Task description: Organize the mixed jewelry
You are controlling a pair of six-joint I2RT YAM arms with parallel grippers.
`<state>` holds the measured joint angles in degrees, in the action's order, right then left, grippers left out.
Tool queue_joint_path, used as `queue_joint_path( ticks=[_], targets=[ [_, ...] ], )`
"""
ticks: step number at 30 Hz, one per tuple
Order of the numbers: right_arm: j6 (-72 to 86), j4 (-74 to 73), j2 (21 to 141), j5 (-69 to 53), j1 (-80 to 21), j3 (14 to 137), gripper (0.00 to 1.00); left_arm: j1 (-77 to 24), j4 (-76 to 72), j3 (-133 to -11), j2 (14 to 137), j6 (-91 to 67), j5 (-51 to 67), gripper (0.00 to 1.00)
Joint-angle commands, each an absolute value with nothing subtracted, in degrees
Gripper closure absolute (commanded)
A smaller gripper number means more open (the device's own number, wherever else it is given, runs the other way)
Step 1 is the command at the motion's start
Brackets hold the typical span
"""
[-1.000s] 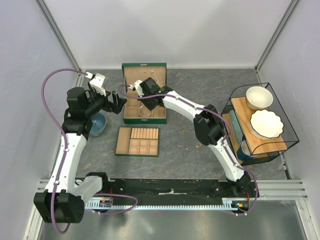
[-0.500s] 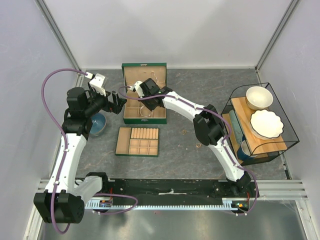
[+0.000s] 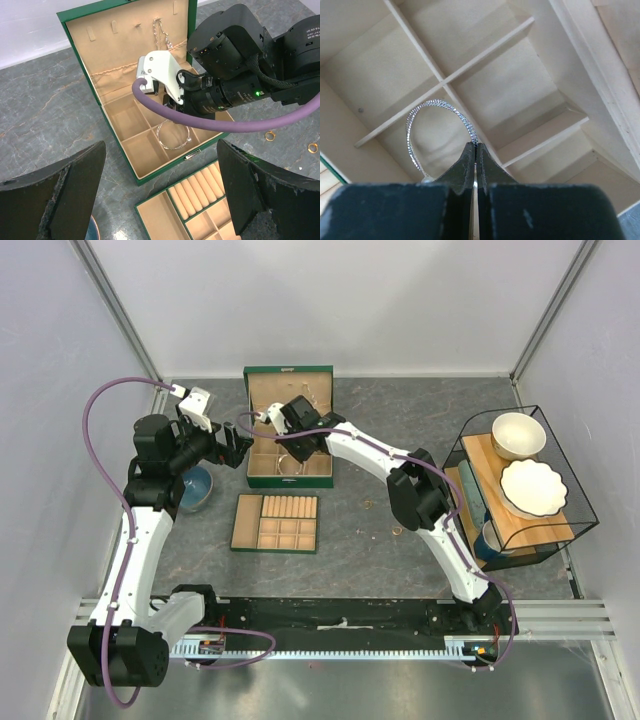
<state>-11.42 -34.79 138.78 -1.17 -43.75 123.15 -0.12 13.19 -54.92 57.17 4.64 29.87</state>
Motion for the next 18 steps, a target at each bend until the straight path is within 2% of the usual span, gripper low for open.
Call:
queue_joint_path(
  ticks=[1, 14, 18],
  targets=[
    [-11.1, -35.9, 139.8, -5.6, -44.6, 125.3, 1.0, -0.1, 11.4, -54.8, 56.5, 4.7, 29.0, 0.01],
    [-11.9, -35.2, 141.9, -5.8, -44.8, 126.1, 1.0, -0.1, 11.4, -54.8, 56.5, 4.8, 29.1, 0.01],
    [-12.3, -35.0, 141.6, -4.9, -44.8, 126.0, 0.93, -0.1, 11.7, -54.8, 56.4, 5.0, 29.0, 0.01]
  ],
)
